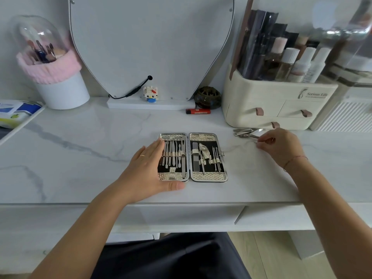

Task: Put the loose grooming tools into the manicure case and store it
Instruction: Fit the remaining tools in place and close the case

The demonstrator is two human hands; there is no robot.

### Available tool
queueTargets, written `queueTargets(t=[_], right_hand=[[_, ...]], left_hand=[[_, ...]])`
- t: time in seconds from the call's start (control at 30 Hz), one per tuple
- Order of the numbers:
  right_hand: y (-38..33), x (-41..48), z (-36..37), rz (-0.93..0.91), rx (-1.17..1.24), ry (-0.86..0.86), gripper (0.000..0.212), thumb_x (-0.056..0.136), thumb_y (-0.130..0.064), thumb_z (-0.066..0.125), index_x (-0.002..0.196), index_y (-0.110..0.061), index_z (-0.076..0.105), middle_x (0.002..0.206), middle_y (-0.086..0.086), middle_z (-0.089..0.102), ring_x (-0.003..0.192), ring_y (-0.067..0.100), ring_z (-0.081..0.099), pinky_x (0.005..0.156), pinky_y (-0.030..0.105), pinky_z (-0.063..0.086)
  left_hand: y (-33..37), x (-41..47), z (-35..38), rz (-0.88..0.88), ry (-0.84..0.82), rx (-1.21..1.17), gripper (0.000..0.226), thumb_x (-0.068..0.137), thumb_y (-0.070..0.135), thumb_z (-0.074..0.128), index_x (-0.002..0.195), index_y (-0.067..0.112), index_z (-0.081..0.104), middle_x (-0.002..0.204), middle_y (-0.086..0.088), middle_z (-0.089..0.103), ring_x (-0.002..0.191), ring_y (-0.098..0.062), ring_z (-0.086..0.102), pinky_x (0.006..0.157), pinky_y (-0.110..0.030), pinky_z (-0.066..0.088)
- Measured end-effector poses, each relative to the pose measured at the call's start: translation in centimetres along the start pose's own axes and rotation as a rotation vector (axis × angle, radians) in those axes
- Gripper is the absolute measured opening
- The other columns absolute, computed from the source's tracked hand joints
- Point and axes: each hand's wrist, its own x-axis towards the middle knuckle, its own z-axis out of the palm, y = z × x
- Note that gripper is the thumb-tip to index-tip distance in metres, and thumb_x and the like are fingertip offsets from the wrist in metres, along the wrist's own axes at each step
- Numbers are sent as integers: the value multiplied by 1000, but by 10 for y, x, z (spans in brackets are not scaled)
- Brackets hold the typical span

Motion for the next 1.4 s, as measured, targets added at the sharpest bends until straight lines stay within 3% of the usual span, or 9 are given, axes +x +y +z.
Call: queueTargets(t=[0.23,0.4,0.63,0.73,0.83,0.97,1.07,1.17,1.4], right_hand=[[-2,-10,0,90,35,-24,4,80,-20,70,79,-17,67,81,2,63,87,24,59,77,32,46],[2,-28,-3,98,21,18,20,79,-22,71,96,-12,68,91,5,61,91,24,55,80,31,40],[-3,-44,-10,110,85,-31,10,81,-19,68,88,-11,69,80,2,59,78,19,50,71,25,33],[-29,-54,-8,-18,175,-82,5,81,-18,68,82,-14,68,72,-4,60,69,14,52,62,19,38],[-75,-73,-6,-183,371,-121,4,80,-19,70,81,-17,68,73,-6,65,62,5,54,59,9,40],[-126,-94,-1,-247,690,-221,7,77,-16,73,82,-14,69,66,0,69,58,8,58,55,20,48],[-139,-95,8,-197,828,-237,10,74,-10,76,80,-14,68,56,-5,64,52,7,54,52,16,43],[-142,-94,15,-163,886,-230,10,74,-11,75,79,-17,69,66,6,70,59,25,60,58,26,51],[-144,-91,30,-94,1042,-260,5,79,-7,71,81,-9,67,60,-2,60,58,15,48,55,18,42]], left_hand=[[4,-2,-4,-26,33,-90,125,50,89,39,147,27,-9,157,10,-1,129,9,-7,109,-21,-7],[1,-3,-2,-23,84,-137,122,51,88,40,148,27,-1,157,11,3,138,-1,2,111,-25,3],[-2,-1,0,-23,217,-233,106,59,89,37,145,28,24,153,13,21,140,-5,14,116,-36,15],[6,-2,-3,10,346,-294,72,77,71,48,134,27,47,140,14,41,132,-2,31,111,-32,25],[31,-6,-7,-16,356,-524,41,82,47,57,117,27,62,110,19,62,103,10,53,89,-13,41],[57,-7,-10,-30,238,-830,14,82,29,66,95,29,71,82,5,73,78,-6,66,75,-20,53],[60,-9,-11,-52,251,-973,12,84,16,65,89,23,73,74,3,73,69,-5,65,68,-17,51],[55,-11,-11,-67,266,-1018,15,88,12,60,92,17,73,74,1,73,68,-6,65,63,-14,48],[50,-17,-13,-145,265,-968,19,92,16,55,84,14,72,72,-2,72,66,-13,63,60,-19,48]])
